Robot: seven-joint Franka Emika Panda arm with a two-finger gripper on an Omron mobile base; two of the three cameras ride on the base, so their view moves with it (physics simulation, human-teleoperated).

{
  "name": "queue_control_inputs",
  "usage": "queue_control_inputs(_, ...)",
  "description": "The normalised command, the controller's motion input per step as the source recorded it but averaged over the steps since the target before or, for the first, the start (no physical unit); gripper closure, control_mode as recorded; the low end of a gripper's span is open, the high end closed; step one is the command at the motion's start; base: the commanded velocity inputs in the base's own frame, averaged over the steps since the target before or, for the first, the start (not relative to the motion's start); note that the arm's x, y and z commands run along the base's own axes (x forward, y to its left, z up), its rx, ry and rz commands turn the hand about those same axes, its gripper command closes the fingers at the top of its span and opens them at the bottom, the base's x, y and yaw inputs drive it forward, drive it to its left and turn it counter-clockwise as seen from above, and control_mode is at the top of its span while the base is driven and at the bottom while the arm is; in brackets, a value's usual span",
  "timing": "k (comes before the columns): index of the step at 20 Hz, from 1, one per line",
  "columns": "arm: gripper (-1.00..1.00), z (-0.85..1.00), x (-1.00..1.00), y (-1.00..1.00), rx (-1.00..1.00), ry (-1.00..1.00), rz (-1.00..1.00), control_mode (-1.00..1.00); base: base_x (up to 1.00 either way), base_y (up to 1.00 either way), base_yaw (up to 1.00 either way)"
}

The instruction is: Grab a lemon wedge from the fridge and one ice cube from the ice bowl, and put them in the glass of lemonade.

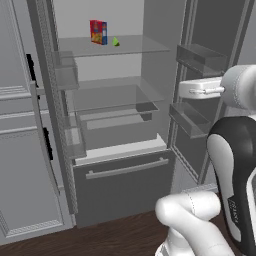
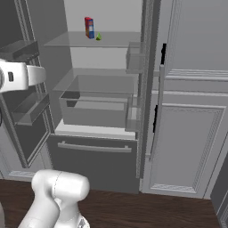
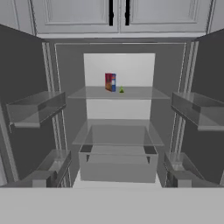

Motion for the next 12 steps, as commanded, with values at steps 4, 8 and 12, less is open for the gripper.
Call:
queue_control_inputs(4,-1.00,0.00,0.00,0.00,0.00,-0.01,0.00,-1.00,0.00,0.00,0.00)
queue_control_inputs(8,-1.00,0.00,-0.04,0.00,0.00,-0.02,0.00,-1.00,0.00,0.00,0.00)
queue_control_inputs(12,-1.00,0.00,0.00,0.00,0.00,0.00,0.00,-1.00,0.00,0.00,0.00)
